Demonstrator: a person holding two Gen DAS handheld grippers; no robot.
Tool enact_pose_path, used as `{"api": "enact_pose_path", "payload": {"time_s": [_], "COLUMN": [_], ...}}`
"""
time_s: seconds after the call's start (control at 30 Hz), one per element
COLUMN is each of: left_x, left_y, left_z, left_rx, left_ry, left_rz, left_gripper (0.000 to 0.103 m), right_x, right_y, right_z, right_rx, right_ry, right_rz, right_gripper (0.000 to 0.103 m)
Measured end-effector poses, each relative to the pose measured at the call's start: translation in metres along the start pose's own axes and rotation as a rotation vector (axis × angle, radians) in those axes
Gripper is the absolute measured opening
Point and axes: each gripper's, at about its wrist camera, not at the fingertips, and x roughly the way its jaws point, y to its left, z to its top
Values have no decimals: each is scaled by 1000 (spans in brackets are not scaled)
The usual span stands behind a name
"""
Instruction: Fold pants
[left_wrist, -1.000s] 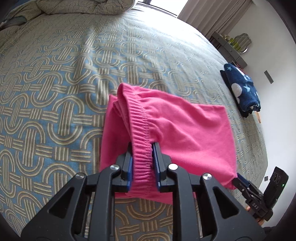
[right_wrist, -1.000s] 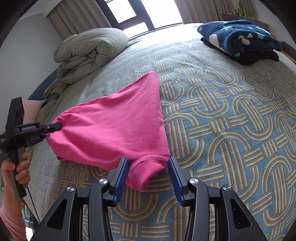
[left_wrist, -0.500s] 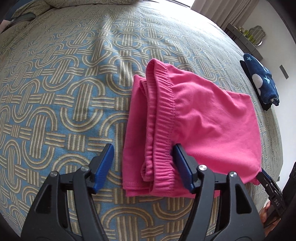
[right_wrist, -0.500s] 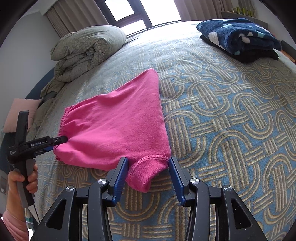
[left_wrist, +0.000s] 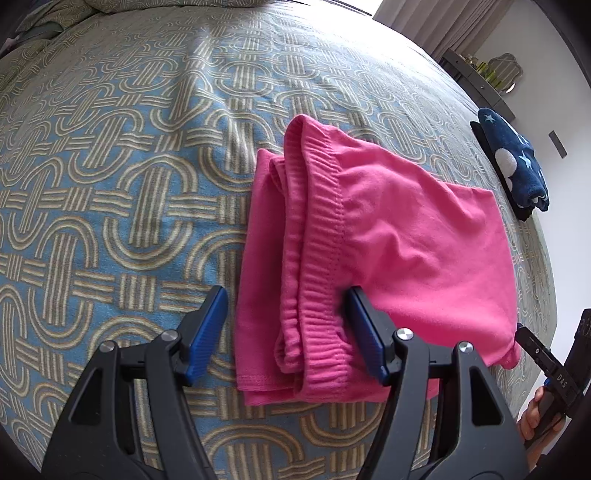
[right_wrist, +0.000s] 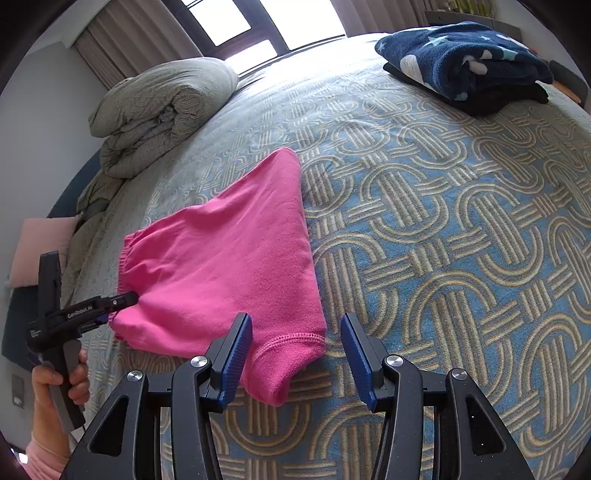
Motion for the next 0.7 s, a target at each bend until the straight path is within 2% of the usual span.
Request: {"api": "enact_pose_path", "payload": {"time_s": [0.07, 0.13, 0.37, 0.5, 0.7], "left_x": [1, 3, 5, 9, 15], "left_y": [-1, -2, -3, 2, -5], "left_z": [0, 0, -2, 1, 6], "left_rx": [9, 17, 83, 59, 90], "left_ry": [-11, -19, -55, -40, -12], "left_rz": [-3, 2, 7, -15, -10], "left_gripper": [69, 76, 84, 87, 94], "right_x": [2, 7, 21, 27, 33], "right_y": [-1, -3, -10, -7, -5], "right_z": [4, 10, 26, 27, 31], "right_rx": [1, 10, 87, 75, 55], "right_ry": [9, 25, 73, 78, 80], "right_rz": [5, 21, 77, 69, 79], "right_gripper": [51, 51, 51, 51, 52]}}
